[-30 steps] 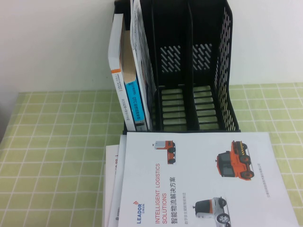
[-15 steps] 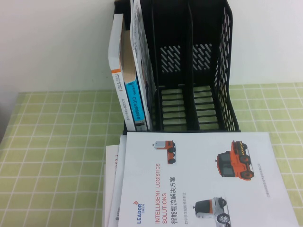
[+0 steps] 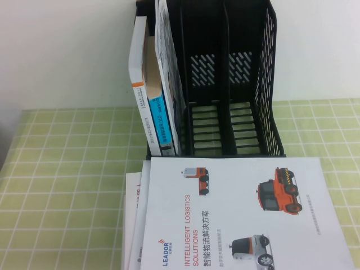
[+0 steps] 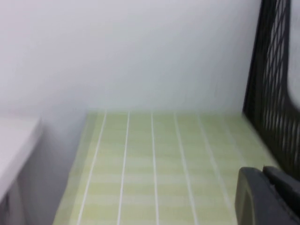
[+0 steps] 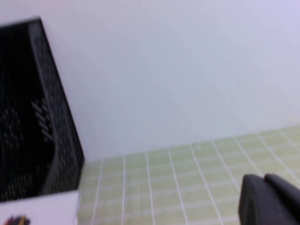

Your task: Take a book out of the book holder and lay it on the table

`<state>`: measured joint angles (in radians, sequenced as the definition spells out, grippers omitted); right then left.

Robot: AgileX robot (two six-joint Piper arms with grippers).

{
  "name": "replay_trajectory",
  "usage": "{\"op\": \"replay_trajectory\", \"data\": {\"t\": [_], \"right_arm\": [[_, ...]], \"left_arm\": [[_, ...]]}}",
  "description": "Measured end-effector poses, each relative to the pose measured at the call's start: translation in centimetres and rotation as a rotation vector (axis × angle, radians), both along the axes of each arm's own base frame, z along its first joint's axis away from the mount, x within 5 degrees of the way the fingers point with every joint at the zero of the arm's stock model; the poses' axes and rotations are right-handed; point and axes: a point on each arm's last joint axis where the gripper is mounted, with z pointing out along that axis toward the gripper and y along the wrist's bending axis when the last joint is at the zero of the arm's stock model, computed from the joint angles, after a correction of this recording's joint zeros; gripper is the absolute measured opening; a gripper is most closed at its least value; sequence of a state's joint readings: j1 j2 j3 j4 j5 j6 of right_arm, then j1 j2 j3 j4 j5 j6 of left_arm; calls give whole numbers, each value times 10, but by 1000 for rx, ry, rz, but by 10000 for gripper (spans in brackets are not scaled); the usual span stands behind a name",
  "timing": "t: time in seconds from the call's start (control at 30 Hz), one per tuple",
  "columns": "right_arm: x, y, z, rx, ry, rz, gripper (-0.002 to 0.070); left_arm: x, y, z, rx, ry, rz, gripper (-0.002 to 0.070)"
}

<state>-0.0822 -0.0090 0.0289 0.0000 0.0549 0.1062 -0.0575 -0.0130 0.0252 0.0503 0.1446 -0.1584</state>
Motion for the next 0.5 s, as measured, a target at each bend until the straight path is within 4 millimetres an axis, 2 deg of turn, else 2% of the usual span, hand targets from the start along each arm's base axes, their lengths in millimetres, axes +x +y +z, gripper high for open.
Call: {"op": "replay_trajectory", "data": {"t": [0.23,0.5], "right_arm": [[-4,0,30,-18,-333,-4,-2],[-21,1,62,79,-748,36,-2]], "left_arm": [[0,-1,23,-91,-253,-11,-2],[-12,2,56,-481,-610,-77,-2]]}}
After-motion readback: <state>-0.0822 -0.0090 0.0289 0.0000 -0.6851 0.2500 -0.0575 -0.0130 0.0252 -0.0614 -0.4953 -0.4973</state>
